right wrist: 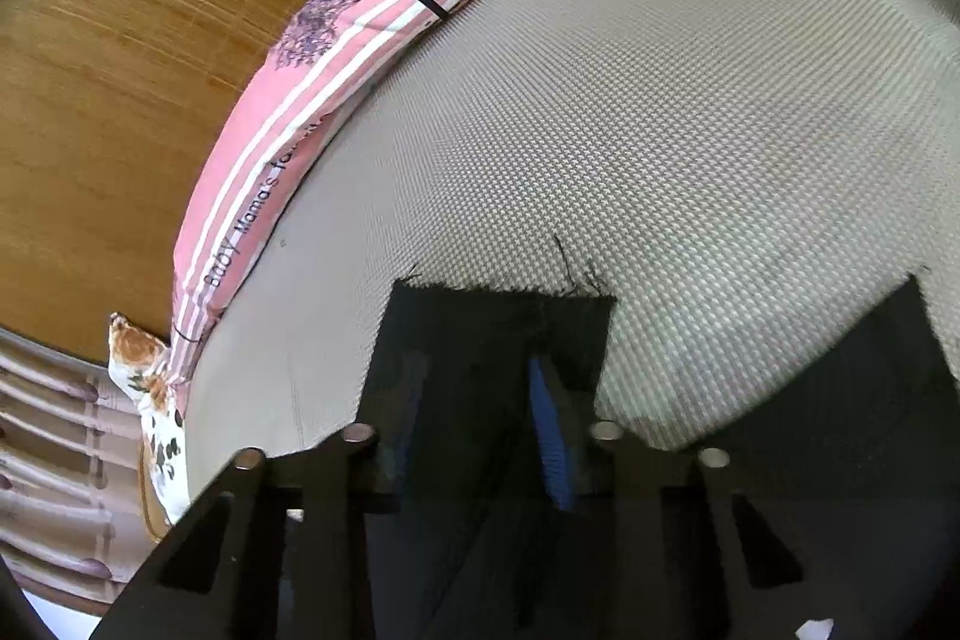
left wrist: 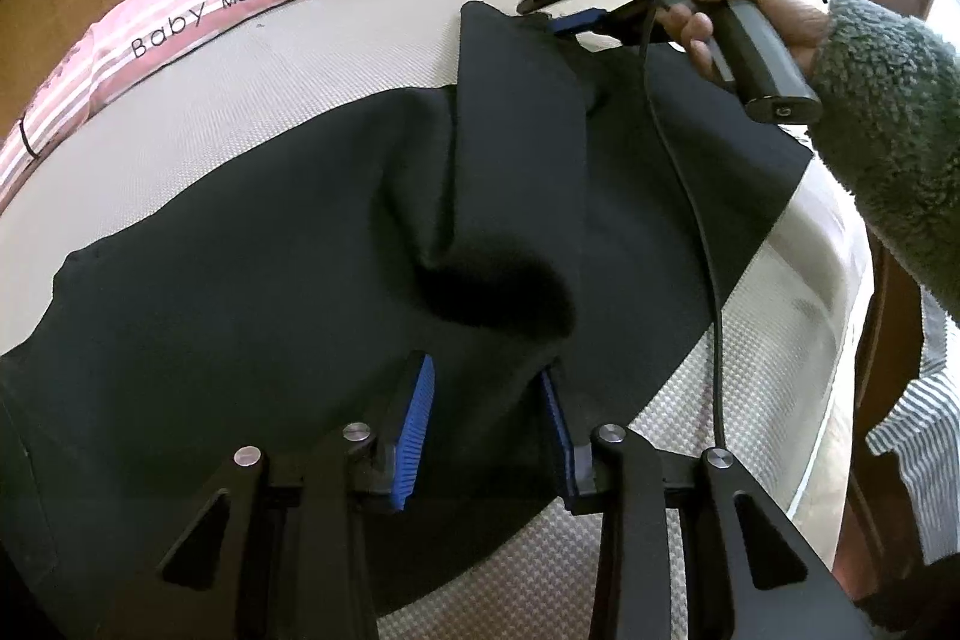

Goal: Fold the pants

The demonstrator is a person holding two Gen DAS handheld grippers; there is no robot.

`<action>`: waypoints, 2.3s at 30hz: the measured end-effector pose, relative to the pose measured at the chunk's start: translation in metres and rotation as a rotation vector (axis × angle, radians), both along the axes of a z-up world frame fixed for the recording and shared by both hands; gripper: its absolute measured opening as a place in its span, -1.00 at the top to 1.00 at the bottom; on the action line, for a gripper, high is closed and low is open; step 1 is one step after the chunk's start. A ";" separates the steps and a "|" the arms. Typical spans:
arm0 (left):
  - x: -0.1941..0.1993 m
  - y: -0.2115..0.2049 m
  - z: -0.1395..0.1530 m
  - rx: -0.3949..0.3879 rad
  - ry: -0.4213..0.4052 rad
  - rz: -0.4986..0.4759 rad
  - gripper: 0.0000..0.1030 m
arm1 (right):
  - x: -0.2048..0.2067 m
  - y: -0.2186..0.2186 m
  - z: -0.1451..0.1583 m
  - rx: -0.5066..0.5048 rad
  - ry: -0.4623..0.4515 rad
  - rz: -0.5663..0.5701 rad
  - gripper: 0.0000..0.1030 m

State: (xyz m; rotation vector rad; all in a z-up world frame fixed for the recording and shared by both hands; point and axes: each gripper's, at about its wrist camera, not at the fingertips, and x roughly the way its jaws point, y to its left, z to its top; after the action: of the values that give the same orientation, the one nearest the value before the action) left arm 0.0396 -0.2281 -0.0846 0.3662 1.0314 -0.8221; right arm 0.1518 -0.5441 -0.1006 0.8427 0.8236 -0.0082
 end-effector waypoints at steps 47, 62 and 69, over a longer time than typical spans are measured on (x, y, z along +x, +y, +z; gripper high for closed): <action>-0.020 -0.001 0.007 -0.002 -0.065 -0.159 0.83 | -0.240 -0.001 0.008 -0.153 0.117 -0.376 0.94; -0.017 0.008 0.006 -0.025 0.005 -0.232 0.83 | -0.253 -0.012 0.023 -0.212 0.126 -0.387 0.60; 0.003 0.021 0.021 -0.123 0.091 -0.180 0.79 | -0.167 -0.019 0.057 -0.207 0.032 -0.135 0.60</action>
State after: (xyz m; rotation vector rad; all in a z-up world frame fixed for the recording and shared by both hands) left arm 0.0426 -0.2069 -0.0638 0.3218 1.0366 -1.0669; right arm -0.0156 -0.5631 -0.0436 0.7021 0.7795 -0.2230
